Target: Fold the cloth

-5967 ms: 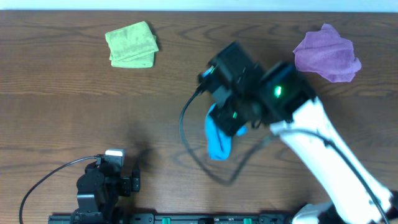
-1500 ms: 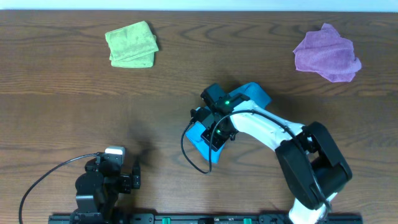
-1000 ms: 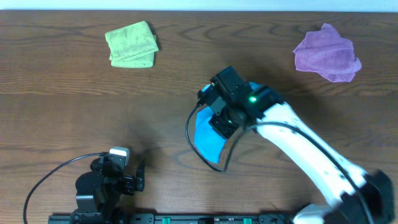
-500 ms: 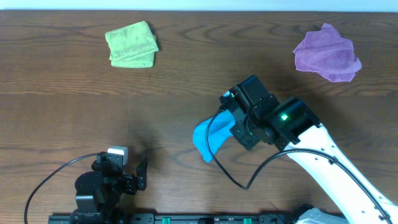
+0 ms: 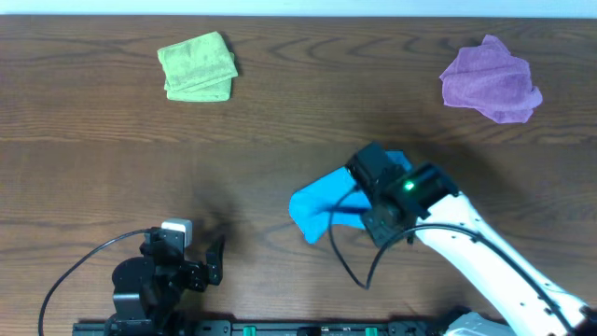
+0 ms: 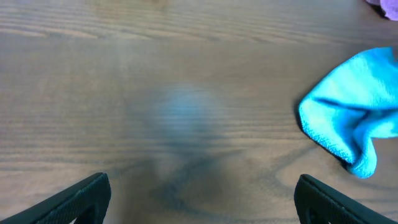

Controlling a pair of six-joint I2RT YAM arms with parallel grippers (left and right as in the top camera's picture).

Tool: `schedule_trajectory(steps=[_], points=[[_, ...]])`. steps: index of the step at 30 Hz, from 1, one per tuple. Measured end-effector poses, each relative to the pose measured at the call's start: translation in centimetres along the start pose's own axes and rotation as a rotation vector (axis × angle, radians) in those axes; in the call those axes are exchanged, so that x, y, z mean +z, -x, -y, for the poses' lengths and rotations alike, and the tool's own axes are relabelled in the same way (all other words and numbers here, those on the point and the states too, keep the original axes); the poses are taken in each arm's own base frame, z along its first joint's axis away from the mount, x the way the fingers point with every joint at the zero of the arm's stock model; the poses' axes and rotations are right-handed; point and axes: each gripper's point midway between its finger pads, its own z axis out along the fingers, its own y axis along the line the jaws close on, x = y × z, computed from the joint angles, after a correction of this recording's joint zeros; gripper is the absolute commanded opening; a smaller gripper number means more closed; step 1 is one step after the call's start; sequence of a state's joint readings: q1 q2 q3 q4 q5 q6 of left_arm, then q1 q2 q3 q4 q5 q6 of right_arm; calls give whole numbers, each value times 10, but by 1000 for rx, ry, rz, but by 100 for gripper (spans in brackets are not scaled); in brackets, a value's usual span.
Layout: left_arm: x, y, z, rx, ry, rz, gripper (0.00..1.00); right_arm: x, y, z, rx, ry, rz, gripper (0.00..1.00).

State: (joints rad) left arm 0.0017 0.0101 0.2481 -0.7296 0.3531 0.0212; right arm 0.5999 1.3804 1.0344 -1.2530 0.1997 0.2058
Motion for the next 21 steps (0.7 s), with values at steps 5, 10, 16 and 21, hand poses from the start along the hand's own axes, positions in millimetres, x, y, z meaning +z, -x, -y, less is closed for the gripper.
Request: schedule_trajectory(steps=[5,10,16,21], points=[[0,5,1,2,-6,20,95,9,-24,42,369,-137,-84,1],[0,6,2,-34,-9,25,96,13,-35,79,710,-204,-104,7],[0,6,2,-70,-9,26,96,18,-43,111,960,-237,-109,78],[0,6,2,-81,-10,25,95,20,-46,119,1005,-237,-115,73]])
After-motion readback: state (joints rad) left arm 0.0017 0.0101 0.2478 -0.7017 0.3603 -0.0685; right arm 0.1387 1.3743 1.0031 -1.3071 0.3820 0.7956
